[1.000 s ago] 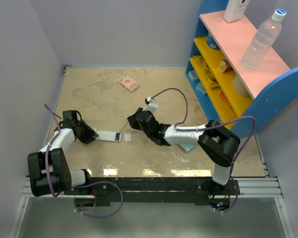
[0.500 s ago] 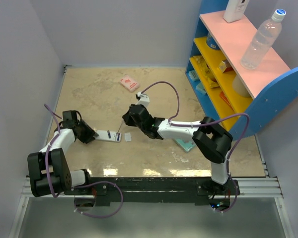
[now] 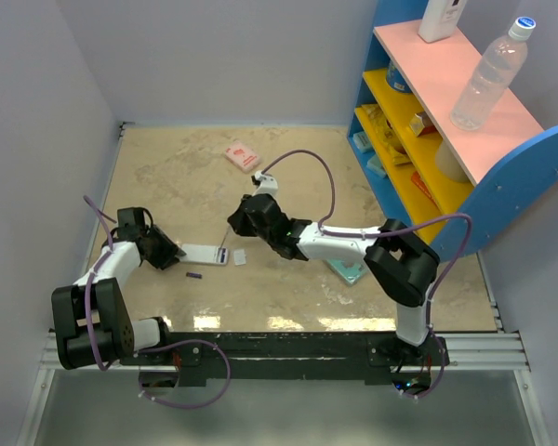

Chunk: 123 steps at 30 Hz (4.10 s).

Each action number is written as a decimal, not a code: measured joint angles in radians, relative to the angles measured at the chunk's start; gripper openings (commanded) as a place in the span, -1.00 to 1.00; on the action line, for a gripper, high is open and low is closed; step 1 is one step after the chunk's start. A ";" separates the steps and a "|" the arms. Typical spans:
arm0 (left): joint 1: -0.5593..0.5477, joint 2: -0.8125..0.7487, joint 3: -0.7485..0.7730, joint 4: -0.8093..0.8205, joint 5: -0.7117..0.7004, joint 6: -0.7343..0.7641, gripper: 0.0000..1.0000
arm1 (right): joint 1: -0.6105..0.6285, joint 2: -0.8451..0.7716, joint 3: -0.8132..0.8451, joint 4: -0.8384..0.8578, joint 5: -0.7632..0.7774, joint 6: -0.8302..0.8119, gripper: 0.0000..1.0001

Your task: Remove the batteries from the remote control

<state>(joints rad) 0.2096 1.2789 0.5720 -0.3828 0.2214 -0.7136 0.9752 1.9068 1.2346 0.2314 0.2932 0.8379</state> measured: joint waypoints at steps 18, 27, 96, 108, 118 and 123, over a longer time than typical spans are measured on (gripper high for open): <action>-0.001 -0.016 0.109 -0.079 -0.032 0.004 0.06 | 0.286 -0.021 -0.091 0.283 -0.345 -0.117 -1.00; -0.002 -0.025 0.122 -0.111 -0.096 0.003 0.05 | 0.300 0.069 -0.086 0.314 -0.310 -0.116 -1.00; 0.076 0.003 0.146 -0.293 -0.558 -0.173 0.00 | 0.250 0.162 -0.093 0.542 -0.060 -0.146 -1.00; 0.076 0.033 0.146 -0.293 -0.557 -0.173 0.01 | 0.326 0.131 -0.130 0.539 -0.077 -0.148 -1.00; 0.076 0.039 0.150 -0.293 -0.557 -0.173 0.01 | 0.363 0.183 -0.050 0.524 -0.070 -0.148 -1.00; 0.076 0.039 0.155 -0.293 -0.557 -0.166 0.01 | 0.364 0.200 -0.032 0.517 -0.035 -0.147 -1.00</action>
<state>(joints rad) 0.2859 1.3174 0.7269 -0.6754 -0.3355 -0.8795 1.3388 2.1071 1.2030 0.7479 0.2581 0.6907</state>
